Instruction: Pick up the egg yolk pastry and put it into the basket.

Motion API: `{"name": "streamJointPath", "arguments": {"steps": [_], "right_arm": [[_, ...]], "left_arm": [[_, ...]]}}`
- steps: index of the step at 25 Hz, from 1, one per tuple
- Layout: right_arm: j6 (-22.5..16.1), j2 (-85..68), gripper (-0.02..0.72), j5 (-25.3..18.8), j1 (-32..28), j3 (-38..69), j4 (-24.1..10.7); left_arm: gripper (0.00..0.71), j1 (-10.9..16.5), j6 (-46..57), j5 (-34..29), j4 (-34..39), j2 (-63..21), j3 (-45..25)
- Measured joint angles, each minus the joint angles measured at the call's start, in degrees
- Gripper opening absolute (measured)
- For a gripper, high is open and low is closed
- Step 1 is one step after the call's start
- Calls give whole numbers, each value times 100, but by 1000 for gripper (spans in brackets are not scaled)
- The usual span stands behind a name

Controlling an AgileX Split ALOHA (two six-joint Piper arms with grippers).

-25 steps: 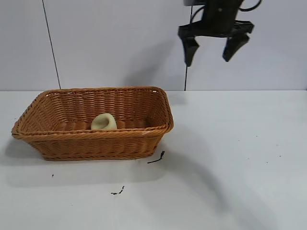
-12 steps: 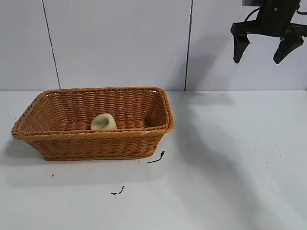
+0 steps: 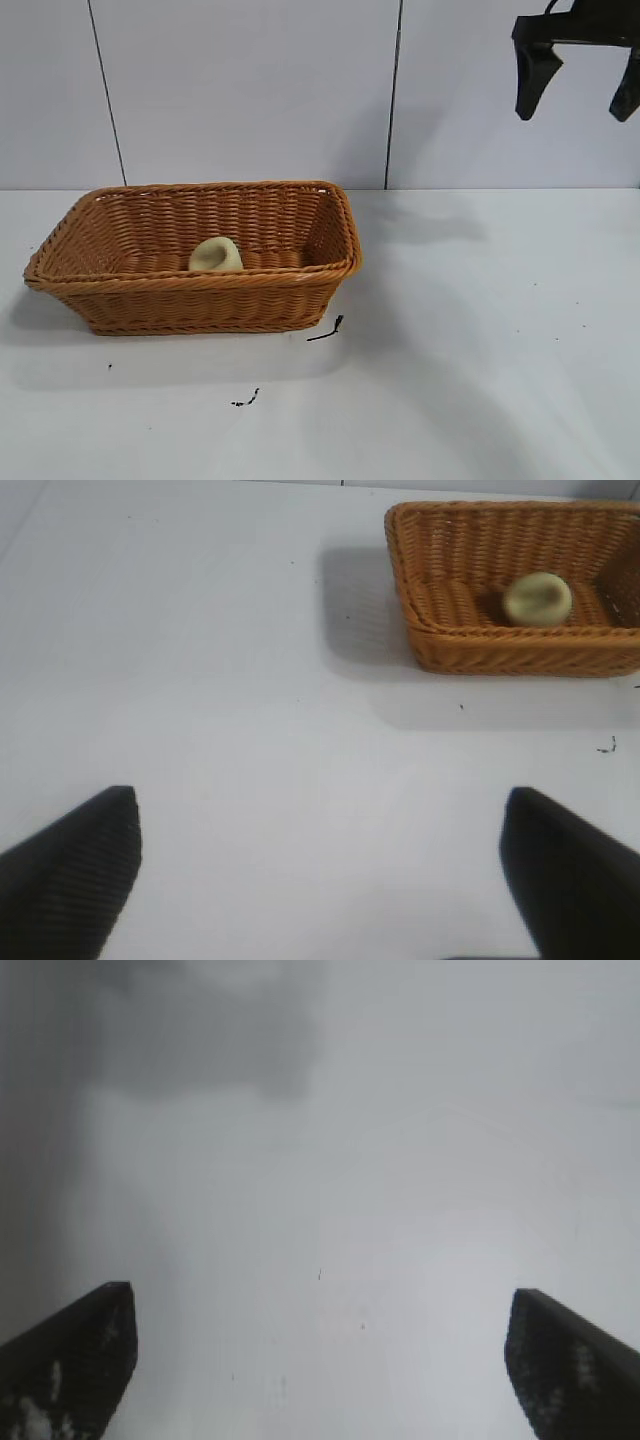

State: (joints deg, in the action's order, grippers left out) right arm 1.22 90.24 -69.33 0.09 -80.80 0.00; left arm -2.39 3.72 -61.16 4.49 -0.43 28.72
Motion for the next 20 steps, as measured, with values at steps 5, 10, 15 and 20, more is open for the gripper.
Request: {"name": "streamJointPath", "arguments": {"steps": [5,10,15,20], "right_arm": [[11,-1584,694,0,0,1587,0],[13,-3166,694,131,0,3038,0],[13,-4841,694,536,0,4166,0],[13,-6499,694,952,0,4981,0]], "left_arm": [[696,0,0,0,0,0,0],[696,0,0,0,0,0,0],[696,0,0,0,0,0,0],[696,0,0,0,0,0,0]]}}
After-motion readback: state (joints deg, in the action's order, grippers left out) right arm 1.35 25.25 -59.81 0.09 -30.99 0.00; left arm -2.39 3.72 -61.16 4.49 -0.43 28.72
